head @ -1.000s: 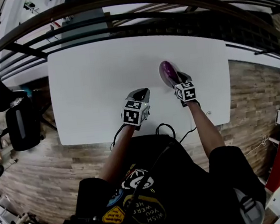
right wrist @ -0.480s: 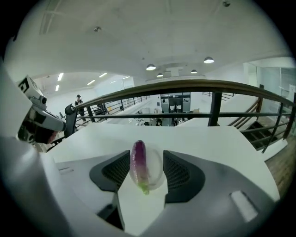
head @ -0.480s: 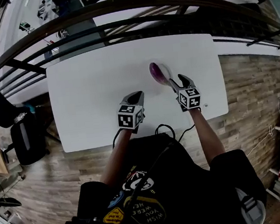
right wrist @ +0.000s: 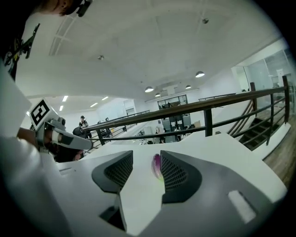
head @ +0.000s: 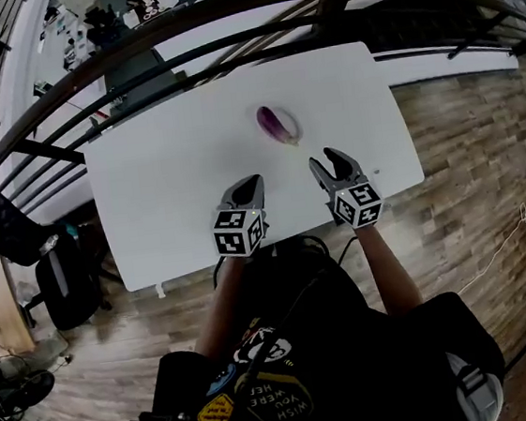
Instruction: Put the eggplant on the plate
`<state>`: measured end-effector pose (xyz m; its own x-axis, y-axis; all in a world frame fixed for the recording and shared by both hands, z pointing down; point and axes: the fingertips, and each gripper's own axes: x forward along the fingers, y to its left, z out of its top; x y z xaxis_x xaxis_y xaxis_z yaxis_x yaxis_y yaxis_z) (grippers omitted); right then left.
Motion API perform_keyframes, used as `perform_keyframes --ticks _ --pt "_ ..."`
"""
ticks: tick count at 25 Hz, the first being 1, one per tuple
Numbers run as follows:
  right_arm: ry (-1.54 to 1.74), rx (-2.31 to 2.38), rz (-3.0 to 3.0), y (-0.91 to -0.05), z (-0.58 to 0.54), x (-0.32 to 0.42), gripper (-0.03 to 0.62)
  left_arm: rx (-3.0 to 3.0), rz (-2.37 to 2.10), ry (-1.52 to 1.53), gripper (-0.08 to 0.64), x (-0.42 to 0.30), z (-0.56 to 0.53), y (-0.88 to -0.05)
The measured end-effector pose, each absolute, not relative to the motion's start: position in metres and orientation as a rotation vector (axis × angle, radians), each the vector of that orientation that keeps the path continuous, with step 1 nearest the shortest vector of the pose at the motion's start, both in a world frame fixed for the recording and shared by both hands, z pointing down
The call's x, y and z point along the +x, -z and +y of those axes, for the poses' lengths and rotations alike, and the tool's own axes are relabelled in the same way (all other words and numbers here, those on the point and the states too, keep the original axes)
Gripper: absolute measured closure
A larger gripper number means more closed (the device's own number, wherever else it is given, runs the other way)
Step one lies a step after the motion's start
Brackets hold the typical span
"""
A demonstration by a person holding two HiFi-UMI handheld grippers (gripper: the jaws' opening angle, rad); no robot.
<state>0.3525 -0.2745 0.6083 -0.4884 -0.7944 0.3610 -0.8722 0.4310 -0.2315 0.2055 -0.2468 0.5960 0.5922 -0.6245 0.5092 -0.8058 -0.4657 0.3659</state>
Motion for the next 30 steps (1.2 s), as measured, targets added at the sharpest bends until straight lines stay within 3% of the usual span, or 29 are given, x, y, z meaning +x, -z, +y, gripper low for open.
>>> perform_keyframes --ticks 5,14,30 --pt "-0.624 1.513 -2.551 -0.582 -0.216 0.349 0.434 2.305 -1.112 -0.397 0.555 0.225 -0.216 -0.577" --pt "-0.597 1.539 -2.455 -0.557 -0.143 0.328 0.589 2.429 -1.005 -0.387 0.555 0.235 -0.162 -0.543" --pt "-0.636 1.716 -2.394 -0.525 -0.023 0.255 0.591 2.517 -0.891 -0.31 0.555 0.172 -0.048 -0.517"
